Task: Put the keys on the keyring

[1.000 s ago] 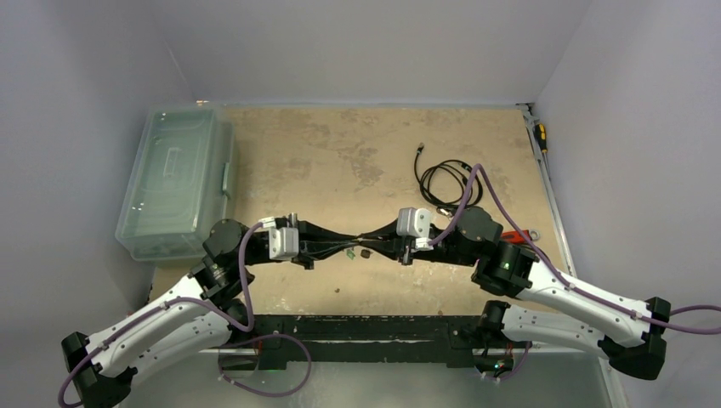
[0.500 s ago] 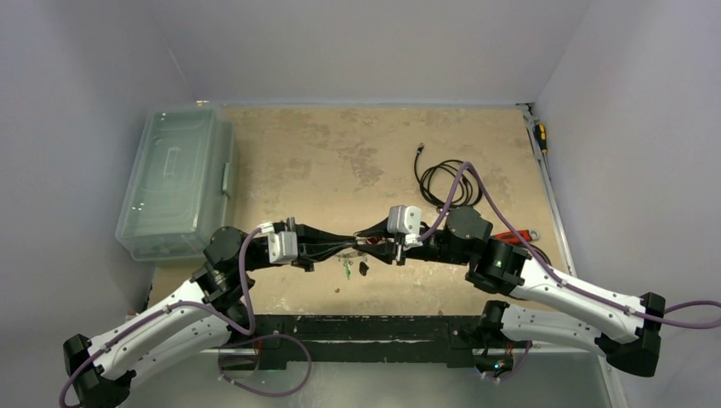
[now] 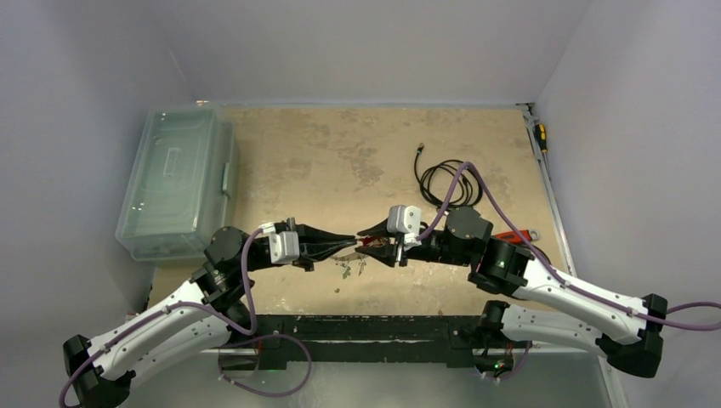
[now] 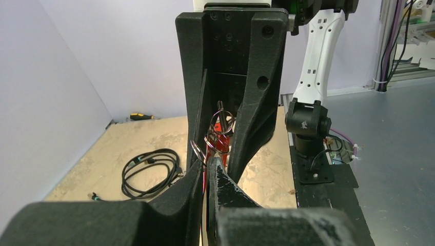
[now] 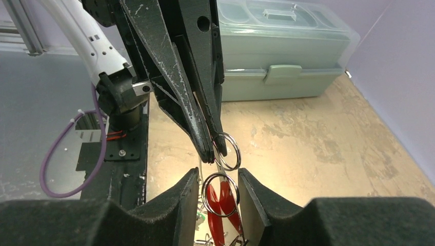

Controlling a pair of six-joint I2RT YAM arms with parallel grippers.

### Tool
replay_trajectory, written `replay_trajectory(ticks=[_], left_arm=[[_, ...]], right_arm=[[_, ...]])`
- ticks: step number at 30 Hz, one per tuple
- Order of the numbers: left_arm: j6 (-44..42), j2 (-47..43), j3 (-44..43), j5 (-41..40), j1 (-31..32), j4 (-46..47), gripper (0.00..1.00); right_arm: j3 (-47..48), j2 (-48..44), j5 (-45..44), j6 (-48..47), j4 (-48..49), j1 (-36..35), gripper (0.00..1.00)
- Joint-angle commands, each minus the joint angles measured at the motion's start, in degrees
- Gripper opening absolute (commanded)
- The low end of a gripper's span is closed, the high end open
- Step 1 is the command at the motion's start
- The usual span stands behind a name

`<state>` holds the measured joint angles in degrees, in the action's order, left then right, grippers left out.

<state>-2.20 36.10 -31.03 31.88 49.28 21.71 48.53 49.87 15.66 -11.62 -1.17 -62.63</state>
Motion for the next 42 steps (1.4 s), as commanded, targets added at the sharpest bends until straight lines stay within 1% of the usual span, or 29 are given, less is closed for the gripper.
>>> replay_trajectory(ticks=[1,4,6,8,10,12,14,20,26,31,37,42], left_arm=[[-1.5,-0.9,-0.1,-2.3,-0.2,3.2,0.00],[-1.9,-1.0,-0.2,-2.6,-0.2,2.4,0.00],[-2.1,-1.2,-0.2,-3.1,-0.2,2.0,0.00],[-2.4,-1.4,-0.2,-3.5,-0.2,1.6,0.00],[-2.6,-1.4,-0.3,-4.0,-0.2,1.3,0.00],[-3.0,-1.4,-0.4,-4.3,-0.2,0.8,0.00],[-3.3,-1.4,-0.6,-4.5,-0.2,0.2,0.00],[-5.6,-1.1,-1.1,-6.3,-0.2,-3.3,0.00],[-8.3,-0.4,-2.0,-12.1,-0.2,-7.7,0.00],[-8.7,-0.8,-2.1,-16.6,-0.2,-9.4,0.00],[-8.9,-1.2,-2.2,-20.8,-0.2,-10.6,0.00],[-8.7,-0.5,-2.7,-24.2,-0.2,-11.8,0.00]], right_arm=[[3.9,-1.3,-1.1,-0.6,-3.0,-0.6,0.37],[5.5,-1.0,-1.3,-1.3,-5.5,-0.6,0.40],[6.2,-0.9,-1.2,-1.6,-6.7,-0.6,0.45],[6.5,-1.0,-1.3,-1.7,-7.5,-0.6,0.52],[6.5,-1.3,-1.7,-1.7,-8.2,-0.6,0.63],[6.4,-1.6,-2.4,-1.7,-9.0,-0.6,0.71],[6.3,-2.2,-3.6,-1.6,-9.8,-0.6,0.74],[5.2,-5.8,-9.8,0.2,-10.2,-0.6,0.76],[1.0,-10.6,-22.1,5.5,-5.4,-0.6,0.76],[-0.9,-12.8,-33.0,11.1,-4.6,-0.6,0.76],[-0.2,-11.4,-43.6,20.7,-7.5,-0.6,0.75],[4.3,-6.8,-51.5,31.7,-16.5,-0.6,0.76]])
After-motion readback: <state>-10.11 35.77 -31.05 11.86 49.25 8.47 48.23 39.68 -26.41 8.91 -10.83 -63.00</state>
